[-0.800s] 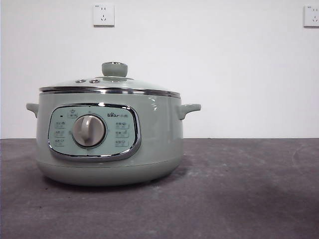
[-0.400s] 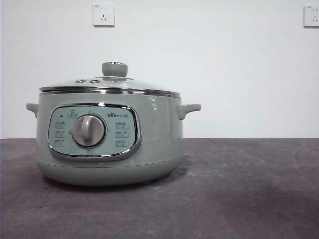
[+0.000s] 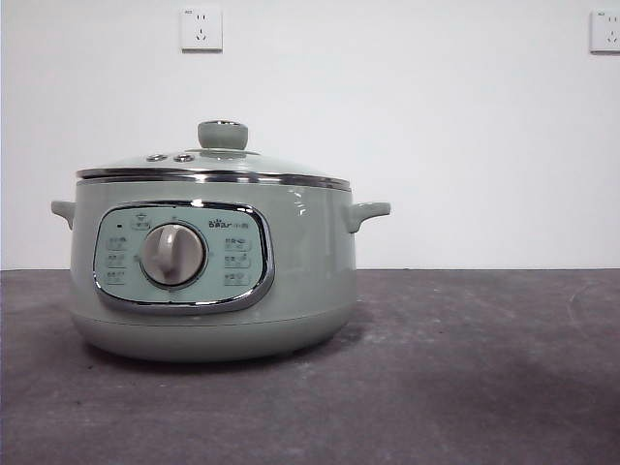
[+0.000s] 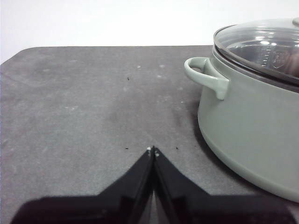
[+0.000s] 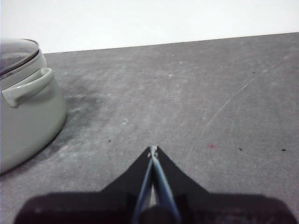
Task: Pick up the egg,open the lid,put the egg in the pot,close the lid
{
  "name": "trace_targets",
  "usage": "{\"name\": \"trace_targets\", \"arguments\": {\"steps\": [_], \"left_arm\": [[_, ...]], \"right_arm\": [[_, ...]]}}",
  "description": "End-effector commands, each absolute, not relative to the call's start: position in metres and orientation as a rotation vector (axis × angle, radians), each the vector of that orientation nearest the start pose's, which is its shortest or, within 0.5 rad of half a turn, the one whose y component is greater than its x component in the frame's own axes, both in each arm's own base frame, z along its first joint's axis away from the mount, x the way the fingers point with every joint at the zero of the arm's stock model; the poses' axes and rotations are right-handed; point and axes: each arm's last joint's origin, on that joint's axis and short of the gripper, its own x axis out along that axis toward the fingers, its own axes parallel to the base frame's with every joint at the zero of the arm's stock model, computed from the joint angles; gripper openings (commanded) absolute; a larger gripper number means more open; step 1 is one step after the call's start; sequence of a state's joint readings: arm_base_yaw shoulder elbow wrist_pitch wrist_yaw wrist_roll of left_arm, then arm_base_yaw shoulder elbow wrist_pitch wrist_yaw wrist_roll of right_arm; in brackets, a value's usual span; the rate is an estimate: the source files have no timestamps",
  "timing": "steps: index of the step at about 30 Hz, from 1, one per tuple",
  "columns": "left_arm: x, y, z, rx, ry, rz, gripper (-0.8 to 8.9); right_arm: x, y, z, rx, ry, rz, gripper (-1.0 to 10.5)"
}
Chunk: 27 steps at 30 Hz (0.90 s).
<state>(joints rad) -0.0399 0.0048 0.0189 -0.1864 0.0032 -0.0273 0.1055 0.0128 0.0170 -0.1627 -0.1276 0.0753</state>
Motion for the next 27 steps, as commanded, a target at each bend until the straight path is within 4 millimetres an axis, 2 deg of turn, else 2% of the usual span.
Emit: {"name": "trace_targets", "arguments": {"steps": [1, 27], "left_arm": [[0.0960, -0.0037, 0.1469, -0.029, 0.184, -0.037, -0.03], [0.0960, -0.0037, 0.1469, -0.029, 0.184, -0.037, -0.03]], "right_arm": [[0.0955, 0.0138, 0.1481, 0.086, 0.188, 0.222, 0.0], [0.0955, 0.0138, 0.1481, 0.086, 0.188, 0.222, 0.0]]}}
